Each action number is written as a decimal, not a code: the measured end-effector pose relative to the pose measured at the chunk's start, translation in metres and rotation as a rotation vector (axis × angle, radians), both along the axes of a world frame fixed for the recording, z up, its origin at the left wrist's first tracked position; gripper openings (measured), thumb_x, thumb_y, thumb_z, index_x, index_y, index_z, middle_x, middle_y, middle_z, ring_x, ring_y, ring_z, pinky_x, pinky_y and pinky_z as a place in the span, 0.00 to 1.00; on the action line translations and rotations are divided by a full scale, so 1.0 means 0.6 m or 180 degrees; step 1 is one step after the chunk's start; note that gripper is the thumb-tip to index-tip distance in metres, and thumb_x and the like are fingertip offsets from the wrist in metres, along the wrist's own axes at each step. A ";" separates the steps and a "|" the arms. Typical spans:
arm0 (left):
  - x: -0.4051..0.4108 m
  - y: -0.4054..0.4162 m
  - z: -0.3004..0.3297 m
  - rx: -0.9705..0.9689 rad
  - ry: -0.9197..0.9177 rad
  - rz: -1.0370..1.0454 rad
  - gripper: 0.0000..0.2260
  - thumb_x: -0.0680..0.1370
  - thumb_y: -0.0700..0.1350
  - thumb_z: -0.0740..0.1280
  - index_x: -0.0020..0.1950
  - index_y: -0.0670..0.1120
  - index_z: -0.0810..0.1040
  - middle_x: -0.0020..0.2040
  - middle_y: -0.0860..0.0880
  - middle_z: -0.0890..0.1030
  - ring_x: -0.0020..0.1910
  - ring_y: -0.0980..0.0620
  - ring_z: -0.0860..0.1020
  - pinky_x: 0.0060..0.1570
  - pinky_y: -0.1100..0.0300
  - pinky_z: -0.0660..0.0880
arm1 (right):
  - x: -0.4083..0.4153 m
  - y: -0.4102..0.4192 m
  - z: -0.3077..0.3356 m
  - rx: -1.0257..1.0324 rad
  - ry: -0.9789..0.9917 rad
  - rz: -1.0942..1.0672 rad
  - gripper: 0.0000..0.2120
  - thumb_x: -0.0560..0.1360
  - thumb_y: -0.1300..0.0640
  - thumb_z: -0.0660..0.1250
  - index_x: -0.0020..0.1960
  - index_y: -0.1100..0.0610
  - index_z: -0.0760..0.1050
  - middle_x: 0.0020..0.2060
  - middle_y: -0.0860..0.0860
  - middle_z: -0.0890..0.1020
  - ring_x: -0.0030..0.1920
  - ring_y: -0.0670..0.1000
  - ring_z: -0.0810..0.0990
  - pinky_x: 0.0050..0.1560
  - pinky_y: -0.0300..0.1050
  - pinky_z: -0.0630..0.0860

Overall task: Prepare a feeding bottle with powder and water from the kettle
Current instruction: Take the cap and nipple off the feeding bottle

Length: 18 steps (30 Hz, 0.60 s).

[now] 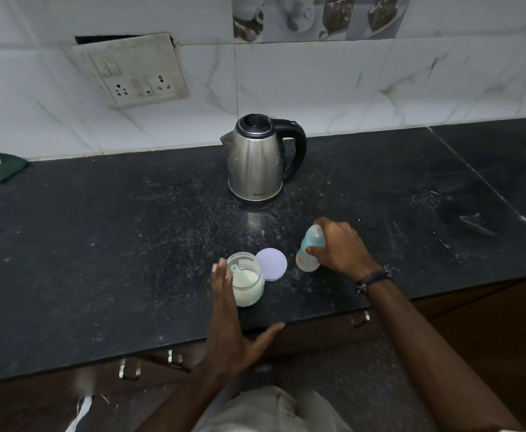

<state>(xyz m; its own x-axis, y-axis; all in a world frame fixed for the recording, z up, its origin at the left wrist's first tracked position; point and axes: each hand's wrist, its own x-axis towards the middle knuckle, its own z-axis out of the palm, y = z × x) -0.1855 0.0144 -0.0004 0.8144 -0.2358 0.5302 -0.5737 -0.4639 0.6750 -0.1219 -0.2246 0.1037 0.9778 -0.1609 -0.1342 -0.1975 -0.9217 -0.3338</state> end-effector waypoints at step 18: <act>0.054 -0.191 -0.011 -0.0444 0.1437 -0.0721 0.48 0.70 0.49 0.76 0.81 0.50 0.47 0.81 0.49 0.55 0.80 0.50 0.55 0.76 0.42 0.59 | -0.062 0.006 0.000 -0.0108 0.0079 -0.0014 0.24 0.70 0.50 0.75 0.61 0.57 0.72 0.57 0.56 0.79 0.56 0.58 0.78 0.52 0.50 0.76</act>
<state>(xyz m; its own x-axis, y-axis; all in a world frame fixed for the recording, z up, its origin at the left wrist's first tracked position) -0.1531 -0.1002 -0.0071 0.9059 -0.3848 0.1769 -0.2868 -0.2500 0.9248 -0.1590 -0.2212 0.1034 0.9735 -0.1700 -0.1527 -0.2093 -0.9315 -0.2974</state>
